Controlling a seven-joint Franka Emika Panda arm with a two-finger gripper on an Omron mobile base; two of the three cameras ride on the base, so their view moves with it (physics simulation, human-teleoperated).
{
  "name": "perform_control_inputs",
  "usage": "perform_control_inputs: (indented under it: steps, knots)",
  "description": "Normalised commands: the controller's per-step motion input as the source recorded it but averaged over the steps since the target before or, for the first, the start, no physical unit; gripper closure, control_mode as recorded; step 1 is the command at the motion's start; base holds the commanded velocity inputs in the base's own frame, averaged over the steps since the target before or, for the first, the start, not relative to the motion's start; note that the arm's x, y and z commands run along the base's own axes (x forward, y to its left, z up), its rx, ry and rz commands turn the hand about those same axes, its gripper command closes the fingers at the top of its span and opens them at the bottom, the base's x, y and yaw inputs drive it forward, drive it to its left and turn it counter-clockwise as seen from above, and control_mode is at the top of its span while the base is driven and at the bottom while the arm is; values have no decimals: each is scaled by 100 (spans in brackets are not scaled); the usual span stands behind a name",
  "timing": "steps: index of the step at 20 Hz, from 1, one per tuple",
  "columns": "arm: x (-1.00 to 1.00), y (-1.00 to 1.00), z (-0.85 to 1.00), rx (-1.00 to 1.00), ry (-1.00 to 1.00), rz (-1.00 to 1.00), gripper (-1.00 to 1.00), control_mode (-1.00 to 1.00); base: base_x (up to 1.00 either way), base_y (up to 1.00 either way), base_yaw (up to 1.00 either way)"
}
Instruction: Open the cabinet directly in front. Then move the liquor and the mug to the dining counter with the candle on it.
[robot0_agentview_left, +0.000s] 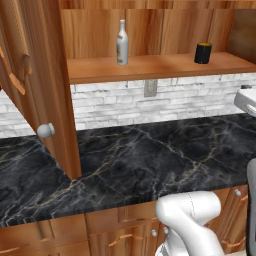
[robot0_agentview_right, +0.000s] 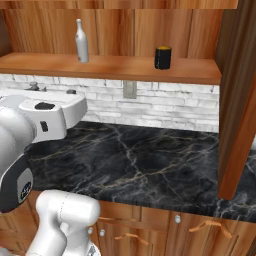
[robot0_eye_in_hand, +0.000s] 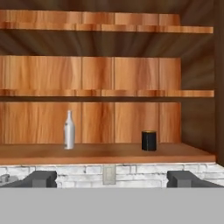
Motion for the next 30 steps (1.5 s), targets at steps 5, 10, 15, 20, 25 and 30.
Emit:
perform_control_inputs:
  steps: [5, 10, 15, 20, 25, 30]
  knots:
    - [53, -43, 0, 0, 0, -13, -100, -100, 0, 0, 0]
    - [61, -25, -1, 0, 0, -9, -100, -100, 0, 0, 0]
    - [56, -11, -2, 0, 0, -2, -100, -100, 0, 0, 0]
    - [47, -4, -2, 0, 2, 0, -100, -100, 0, 0, 0]
    - [49, -22, 0, 0, 5, -1, -100, -100, 0, 0, 0]
    - [48, -23, 0, 0, 7, -2, -100, -100, 0, 0, 0]
